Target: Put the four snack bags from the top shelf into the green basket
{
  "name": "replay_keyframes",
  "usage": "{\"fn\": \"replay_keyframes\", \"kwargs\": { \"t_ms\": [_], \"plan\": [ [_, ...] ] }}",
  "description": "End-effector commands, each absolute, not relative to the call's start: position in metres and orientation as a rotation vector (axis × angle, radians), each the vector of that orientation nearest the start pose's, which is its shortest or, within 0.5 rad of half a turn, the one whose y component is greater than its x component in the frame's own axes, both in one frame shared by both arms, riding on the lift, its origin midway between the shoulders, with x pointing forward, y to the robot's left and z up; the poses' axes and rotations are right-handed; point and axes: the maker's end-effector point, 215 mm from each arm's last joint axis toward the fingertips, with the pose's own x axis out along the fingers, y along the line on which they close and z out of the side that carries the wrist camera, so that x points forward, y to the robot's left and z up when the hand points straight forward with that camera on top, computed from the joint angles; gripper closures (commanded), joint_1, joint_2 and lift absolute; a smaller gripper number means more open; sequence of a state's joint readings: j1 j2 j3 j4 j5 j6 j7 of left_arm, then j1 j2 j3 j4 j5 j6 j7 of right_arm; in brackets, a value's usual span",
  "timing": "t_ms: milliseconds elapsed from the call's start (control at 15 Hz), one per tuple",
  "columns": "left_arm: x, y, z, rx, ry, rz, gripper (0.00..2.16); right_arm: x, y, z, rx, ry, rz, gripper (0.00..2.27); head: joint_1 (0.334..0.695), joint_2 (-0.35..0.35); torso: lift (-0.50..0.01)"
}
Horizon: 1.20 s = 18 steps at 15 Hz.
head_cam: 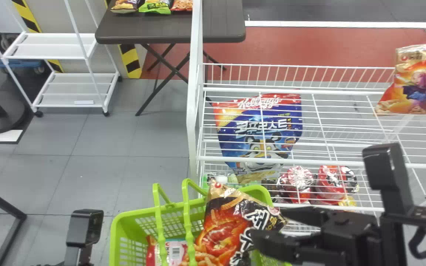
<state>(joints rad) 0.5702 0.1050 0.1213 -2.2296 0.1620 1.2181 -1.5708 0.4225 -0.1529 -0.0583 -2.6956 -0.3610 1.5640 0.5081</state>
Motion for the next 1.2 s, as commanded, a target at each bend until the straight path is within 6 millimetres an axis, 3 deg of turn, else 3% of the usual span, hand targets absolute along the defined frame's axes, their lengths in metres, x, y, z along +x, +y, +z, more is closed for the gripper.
{"fn": "replay_keyframes", "kwargs": {
  "t_ms": [0,200,267,333,400,467,667,867,1133],
  "plan": [
    [0.175,0.064,-0.363,-0.893,0.841,-1.380,2.15,0.314,-0.132,-0.348,0.227,0.820,0.612,0.05,0.695,-0.053,0.000],
    [0.176,0.062,-0.363,-0.893,0.840,-1.385,2.15,0.368,-0.214,-0.399,0.257,0.890,0.362,0.05,0.695,-0.172,0.000],
    [0.176,0.063,-0.364,-0.893,0.842,-1.384,2.15,0.384,-0.244,-0.423,0.257,0.933,0.264,0.06,0.695,-0.261,0.000],
    [0.177,0.063,-0.364,-0.893,0.842,-1.384,2.15,0.416,-0.268,-0.428,0.224,0.875,0.199,0.06,0.695,-0.302,0.000],
    [0.177,0.064,-0.365,-0.894,0.845,-1.381,2.15,0.469,-0.299,-0.419,0.153,0.729,0.136,0.06,0.695,-0.338,0.000],
    [0.177,0.065,-0.366,-0.895,0.844,-1.377,2.15,0.509,-0.321,-0.411,0.107,0.624,0.093,0.06,0.695,-0.350,0.000],
    [0.179,0.069,-0.369,-0.904,0.847,-1.364,2.15,0.577,-0.376,-0.393,0.081,0.476,-0.007,0.06,0.695,-0.350,0.000],
    [0.180,0.074,-0.372,-0.915,0.849,-1.352,2.15,0.614,-0.417,-0.391,0.041,0.430,-0.096,0.06,0.695,-0.350,0.000],
    [0.183,0.077,-0.373,-0.917,0.846,-1.346,2.15,0.638,-0.456,-0.390,-0.066,0.404,-0.188,0.06,0.695,-0.350,0.000]
  ]
}}
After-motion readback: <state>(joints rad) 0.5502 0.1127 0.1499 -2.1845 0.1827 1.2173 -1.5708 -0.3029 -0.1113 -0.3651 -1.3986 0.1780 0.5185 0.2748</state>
